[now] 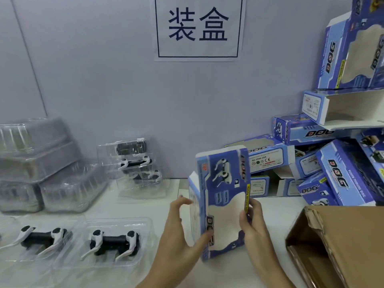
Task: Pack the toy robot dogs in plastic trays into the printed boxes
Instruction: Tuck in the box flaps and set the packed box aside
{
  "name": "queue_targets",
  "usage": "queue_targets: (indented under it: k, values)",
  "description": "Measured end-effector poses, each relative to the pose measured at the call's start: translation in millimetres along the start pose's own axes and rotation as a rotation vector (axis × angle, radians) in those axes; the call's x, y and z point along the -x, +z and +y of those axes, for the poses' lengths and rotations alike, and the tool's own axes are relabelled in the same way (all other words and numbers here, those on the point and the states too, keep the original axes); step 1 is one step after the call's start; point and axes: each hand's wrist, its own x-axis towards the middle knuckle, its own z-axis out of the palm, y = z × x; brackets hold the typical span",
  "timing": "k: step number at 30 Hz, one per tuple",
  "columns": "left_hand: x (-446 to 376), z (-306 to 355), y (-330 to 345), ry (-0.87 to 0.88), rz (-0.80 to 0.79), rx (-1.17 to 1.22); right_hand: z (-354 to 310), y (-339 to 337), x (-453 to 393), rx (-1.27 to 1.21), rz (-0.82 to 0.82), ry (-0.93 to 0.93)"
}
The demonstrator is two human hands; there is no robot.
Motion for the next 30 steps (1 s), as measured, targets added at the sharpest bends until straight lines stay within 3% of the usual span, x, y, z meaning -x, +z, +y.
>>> queue_targets:
  k: [3,5,7,11,15,19,21,25,28,30]
  values:
    - [-2.9,-5.0,-0.1,-0.142,-0.014,0.149,-1.5,7.6,7.0,0.109,-0.004,-0.028]
    - [-3.6,-5.7,2.1,-0.167,0.048,0.127,-8.7,11.8,12.4,0.323,0.148,-0.101]
    - [-4.5,-1.7,3.5,-0.155,0.101,0.039,-18.9,16.5,20.1,0.324,0.213,-0.156]
    - [-5.8,10.7,7.7,-0.088,-0.013,-0.131,-37.3,34.1,31.8,0.128,-0.019,-0.032]
    - [-1.4,11.8,10.3,-0.020,-0.200,-0.268,-35.2,38.9,36.3,0.237,-0.047,-0.055]
    - [-1.0,12.4,5.2,0.096,-0.001,-0.225,-22.4,18.4,17.1,0.249,0.010,-0.031]
    - [1.5,20.5,-3.9,0.095,-0.020,-0.262,-19.9,7.4,8.7,0.207,-0.040,0.001]
    - [0.7,38.8,-22.1,-0.015,-0.044,-1.016,-12.9,-4.2,-0.1,0.118,-0.092,0.044]
    - [2.2,41.8,-34.6,-0.333,-0.130,-1.196,-9.1,-3.6,-1.1,0.078,-0.112,0.054]
    - [1.1,29.4,-44.1,-0.413,-0.104,-1.295,-7.5,-3.8,-2.3,0.039,-0.128,0.050]
